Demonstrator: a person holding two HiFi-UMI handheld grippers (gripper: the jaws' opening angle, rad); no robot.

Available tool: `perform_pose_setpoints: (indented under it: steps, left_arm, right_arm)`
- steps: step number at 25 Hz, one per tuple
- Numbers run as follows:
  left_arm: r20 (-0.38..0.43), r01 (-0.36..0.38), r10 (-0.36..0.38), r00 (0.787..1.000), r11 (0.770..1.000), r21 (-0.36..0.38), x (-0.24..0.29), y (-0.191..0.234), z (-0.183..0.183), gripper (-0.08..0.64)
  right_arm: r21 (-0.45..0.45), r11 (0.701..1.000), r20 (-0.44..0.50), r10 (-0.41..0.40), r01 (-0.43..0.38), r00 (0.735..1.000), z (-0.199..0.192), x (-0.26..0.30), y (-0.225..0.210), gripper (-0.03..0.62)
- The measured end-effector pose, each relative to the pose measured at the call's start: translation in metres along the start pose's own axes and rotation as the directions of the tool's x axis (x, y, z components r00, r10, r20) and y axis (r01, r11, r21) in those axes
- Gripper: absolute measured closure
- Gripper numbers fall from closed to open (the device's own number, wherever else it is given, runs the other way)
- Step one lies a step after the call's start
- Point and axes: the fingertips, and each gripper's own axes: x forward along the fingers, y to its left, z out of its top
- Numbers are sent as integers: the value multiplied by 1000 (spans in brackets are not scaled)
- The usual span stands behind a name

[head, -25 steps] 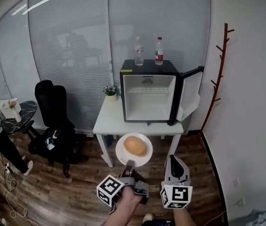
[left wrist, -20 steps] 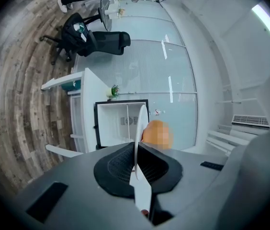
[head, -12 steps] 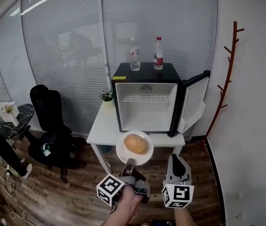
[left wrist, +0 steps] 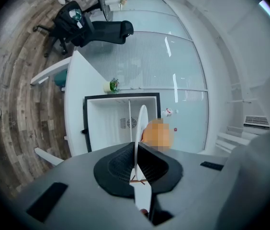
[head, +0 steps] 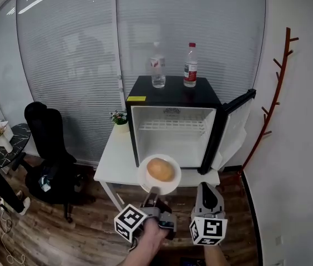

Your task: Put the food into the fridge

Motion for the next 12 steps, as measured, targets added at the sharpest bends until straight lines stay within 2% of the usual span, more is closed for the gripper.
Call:
perform_pose_setpoints:
  steps: [12]
  left_arm:
    - [-82, -14, 14, 997, 1000, -1, 139, 2, 58, 526]
  right_arm:
    - [-30, 998, -3, -63, 63, 998, -9, 141, 0, 565]
